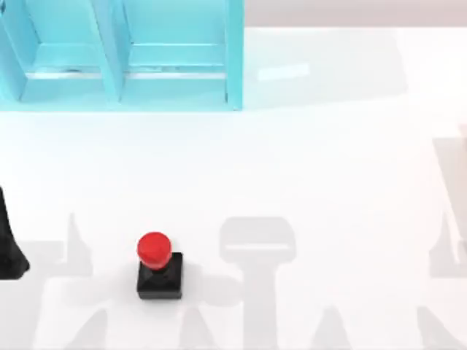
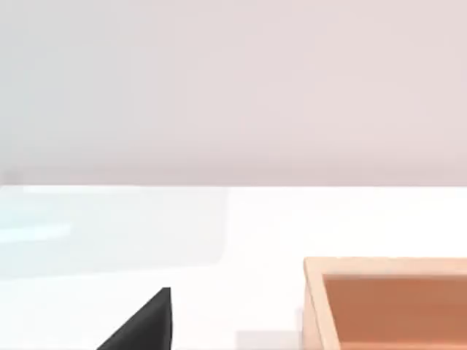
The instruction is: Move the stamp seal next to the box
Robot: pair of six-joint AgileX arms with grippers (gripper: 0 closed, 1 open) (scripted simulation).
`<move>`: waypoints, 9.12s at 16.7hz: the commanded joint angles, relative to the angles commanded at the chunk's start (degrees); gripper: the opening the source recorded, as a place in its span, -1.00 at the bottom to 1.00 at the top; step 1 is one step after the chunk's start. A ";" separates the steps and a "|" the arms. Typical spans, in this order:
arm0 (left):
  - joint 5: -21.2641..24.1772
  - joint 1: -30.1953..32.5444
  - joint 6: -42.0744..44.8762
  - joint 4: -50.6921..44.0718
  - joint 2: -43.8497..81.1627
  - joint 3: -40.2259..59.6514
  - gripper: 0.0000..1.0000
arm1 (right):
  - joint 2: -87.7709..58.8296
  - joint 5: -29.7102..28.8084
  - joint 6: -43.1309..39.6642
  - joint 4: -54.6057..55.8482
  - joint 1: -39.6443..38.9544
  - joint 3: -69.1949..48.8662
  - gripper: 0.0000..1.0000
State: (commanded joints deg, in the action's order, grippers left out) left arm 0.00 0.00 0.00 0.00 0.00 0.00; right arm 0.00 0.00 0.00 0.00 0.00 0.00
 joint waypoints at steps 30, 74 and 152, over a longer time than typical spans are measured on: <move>0.00 0.00 0.00 0.00 0.00 0.00 1.00 | -125.67 1.08 46.19 -88.54 -51.81 -126.44 1.00; 0.00 0.00 0.00 0.00 0.00 0.00 1.00 | -143.13 -5.33 60.28 -71.13 -59.07 -127.08 0.25; 0.00 0.00 0.00 0.00 0.00 0.00 1.00 | -68.89 -0.45 10.70 -65.49 -10.36 -50.13 -0.55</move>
State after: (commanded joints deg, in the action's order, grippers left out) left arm 0.00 0.00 0.00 0.00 0.00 0.00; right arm -68.89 -0.45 10.70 -65.49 -10.36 -50.13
